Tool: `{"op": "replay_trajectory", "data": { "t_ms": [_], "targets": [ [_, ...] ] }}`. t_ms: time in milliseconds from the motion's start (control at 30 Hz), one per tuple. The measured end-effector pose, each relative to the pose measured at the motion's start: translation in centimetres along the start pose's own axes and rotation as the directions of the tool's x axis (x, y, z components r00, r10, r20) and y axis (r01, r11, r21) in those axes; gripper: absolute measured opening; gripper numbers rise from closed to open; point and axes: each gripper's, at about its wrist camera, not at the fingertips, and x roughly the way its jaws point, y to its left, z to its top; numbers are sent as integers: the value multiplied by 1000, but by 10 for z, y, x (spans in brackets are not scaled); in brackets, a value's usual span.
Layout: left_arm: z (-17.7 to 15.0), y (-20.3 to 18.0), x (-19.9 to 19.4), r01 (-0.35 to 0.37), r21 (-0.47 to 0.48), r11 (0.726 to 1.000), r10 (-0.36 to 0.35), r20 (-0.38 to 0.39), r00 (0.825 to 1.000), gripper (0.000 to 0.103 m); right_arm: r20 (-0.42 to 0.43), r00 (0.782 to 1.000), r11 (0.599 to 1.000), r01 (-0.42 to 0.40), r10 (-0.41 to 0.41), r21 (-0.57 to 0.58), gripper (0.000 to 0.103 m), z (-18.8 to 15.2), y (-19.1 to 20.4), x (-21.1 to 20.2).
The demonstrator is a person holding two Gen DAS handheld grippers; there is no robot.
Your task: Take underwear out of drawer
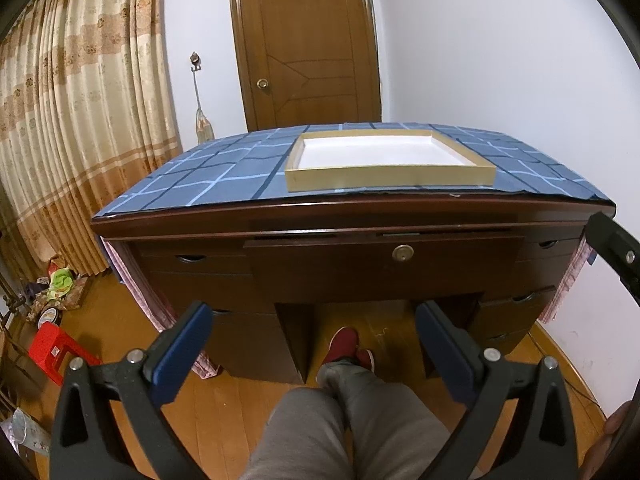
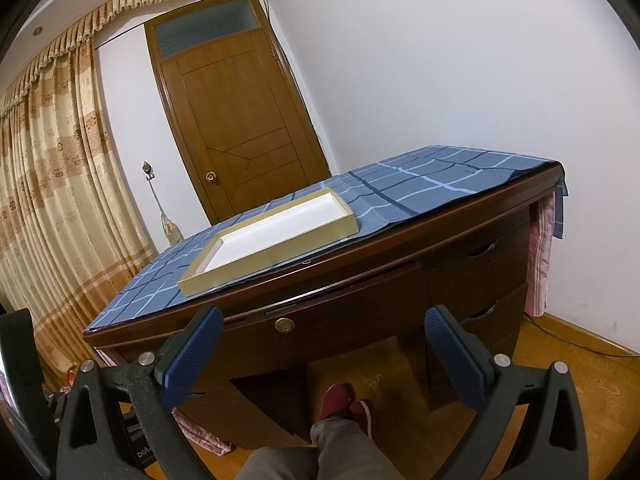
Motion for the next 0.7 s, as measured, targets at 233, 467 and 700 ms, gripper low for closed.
{"op": "replay_trajectory", "data": {
  "t_ms": [233,467,700],
  "targets": [
    [0,0,0,1,0,1000,-1,-5,1000,103,-4,1000,1000,3,-3,3,102,0,-2,2],
    [-1,-1,3,1,-3,1000,-1,-9,1000,103,-7,1000,1000,12,-12,13,102,0,-6,4],
    [-3,1,13,4,-14,1000,-4,-35,999,103,-25,999,1000,27,-27,11,102,-4,-8,12]
  ]
}}
